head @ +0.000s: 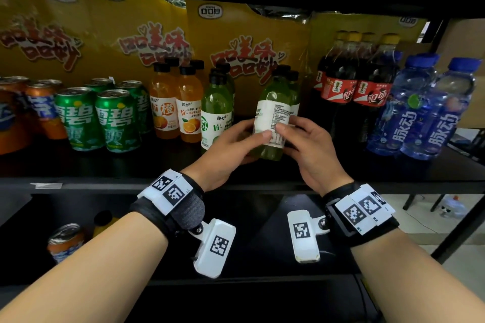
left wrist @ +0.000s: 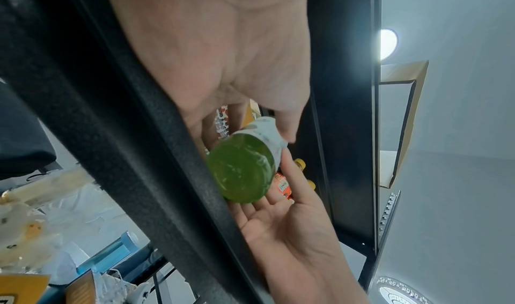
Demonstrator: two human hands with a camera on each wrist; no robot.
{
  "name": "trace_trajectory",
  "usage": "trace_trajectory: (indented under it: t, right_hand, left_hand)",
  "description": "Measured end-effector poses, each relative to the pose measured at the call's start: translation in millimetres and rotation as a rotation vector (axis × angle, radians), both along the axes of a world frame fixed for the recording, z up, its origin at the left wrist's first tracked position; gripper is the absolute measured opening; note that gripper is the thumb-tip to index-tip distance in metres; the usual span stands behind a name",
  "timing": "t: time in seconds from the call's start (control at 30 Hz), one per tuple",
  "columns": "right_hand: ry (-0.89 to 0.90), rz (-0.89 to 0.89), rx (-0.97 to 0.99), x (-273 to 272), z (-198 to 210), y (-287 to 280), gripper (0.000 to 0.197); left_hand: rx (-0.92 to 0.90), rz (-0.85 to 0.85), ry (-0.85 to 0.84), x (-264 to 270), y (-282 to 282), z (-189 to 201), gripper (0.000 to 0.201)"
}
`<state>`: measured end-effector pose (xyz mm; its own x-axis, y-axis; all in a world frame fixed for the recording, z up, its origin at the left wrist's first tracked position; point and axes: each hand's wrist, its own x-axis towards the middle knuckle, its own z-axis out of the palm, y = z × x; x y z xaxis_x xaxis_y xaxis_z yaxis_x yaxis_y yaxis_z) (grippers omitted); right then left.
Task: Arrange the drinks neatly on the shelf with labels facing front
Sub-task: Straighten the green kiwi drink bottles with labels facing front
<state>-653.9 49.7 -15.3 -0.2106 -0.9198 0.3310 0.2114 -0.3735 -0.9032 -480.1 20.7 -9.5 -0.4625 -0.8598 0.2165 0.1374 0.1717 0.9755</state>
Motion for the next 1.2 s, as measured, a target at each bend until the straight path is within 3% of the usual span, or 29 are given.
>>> trace_trajectory:
  t: [0.07,0.2,0.4,0.63,0.93,1.07,1.2]
  right_hand:
    - [-0.018,-0.013,0.004,-0.1,0.0,-0.1,0.035]
    - [0.038,-0.055,0.005,2.3,-1.4,-0.9,0.026]
    - [0.098,-0.059,-0.023,5.4,-1.1,-0.7,0.039]
    - [0.017,-0.1,-0.025,2.0,-3.1,-0.6,0.028]
    - [0.074,-0.059,-0.045,1.8,-1.4,1.2,0.025]
    - [0.046,-0.007,-0.038,0.9,-1.1,2.1,0.043]
    - [-0.004,-0.016,-0.043,0.7,-0.4,3.0,0.04]
  left_hand:
    - [0.07,0.003,0.039,-0.4,-1.4,1.6,0.029]
    - [0.06,0.004,0.05,0.9,-2.1,-0.1,0.035]
    - [0.025,0.044,0.083,0.4,-0.6,-0.8,0.043]
    - [0.117,-0.001,0.083,2.7,-3.6,0.7,0.031]
    - [-0.024,0.059,0.106,2.7,-0.3,-4.5,0.038]
    - [-0.039,0.077,0.106,3.4,0.1,-3.6,0.04]
    - [0.031,0.032,0.123,3.8,-2.0,-2.0,0.037]
